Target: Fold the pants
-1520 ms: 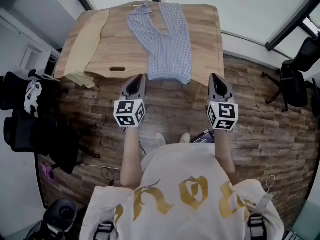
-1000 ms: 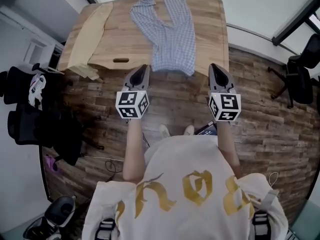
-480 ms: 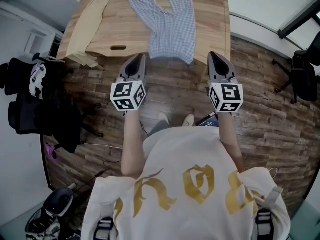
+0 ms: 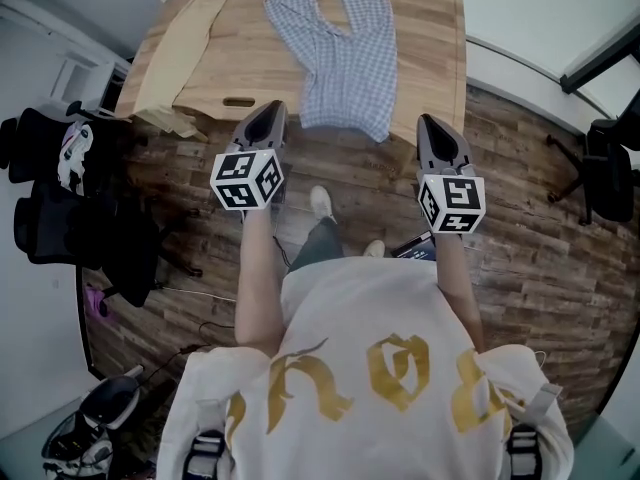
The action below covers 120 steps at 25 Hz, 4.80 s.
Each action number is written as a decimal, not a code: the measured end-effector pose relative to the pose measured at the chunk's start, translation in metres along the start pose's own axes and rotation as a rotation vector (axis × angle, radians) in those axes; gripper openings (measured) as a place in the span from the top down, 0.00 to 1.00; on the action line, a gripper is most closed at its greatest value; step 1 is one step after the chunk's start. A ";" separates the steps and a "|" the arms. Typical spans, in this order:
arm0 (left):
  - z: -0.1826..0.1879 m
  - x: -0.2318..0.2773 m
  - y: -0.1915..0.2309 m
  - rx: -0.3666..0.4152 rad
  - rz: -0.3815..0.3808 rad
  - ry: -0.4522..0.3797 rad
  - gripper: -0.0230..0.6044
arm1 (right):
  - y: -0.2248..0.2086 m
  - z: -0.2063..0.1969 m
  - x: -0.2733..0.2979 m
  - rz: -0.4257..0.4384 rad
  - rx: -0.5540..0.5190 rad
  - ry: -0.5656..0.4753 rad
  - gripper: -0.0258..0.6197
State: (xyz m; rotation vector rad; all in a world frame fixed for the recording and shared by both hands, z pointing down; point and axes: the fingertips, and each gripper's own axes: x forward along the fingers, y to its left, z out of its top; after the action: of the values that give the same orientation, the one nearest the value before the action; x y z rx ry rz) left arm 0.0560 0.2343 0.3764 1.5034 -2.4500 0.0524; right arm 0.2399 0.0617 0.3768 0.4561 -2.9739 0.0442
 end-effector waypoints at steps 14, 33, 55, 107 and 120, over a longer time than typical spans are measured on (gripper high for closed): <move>0.036 0.178 0.132 0.021 -0.118 0.025 0.89 | -0.012 -0.016 0.182 -0.100 0.014 0.104 0.93; 0.066 0.433 0.254 0.064 -0.361 0.132 0.89 | 0.008 -0.023 0.380 -0.244 0.067 0.204 0.92; -0.014 0.511 0.285 0.160 -0.436 0.341 0.89 | 0.053 -0.087 0.394 -0.302 0.171 0.376 0.92; -0.145 0.533 0.375 0.451 -0.396 1.033 0.90 | 0.107 -0.227 0.394 0.002 0.108 0.776 0.92; -0.026 0.577 0.296 0.483 -0.468 0.796 0.90 | 0.057 -0.161 0.379 -0.103 0.235 0.621 0.92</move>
State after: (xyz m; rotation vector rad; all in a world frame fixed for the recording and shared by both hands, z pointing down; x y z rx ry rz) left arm -0.4461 -0.1272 0.5735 1.7396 -1.4757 0.9935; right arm -0.1155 0.0112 0.5867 0.5081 -2.3398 0.4423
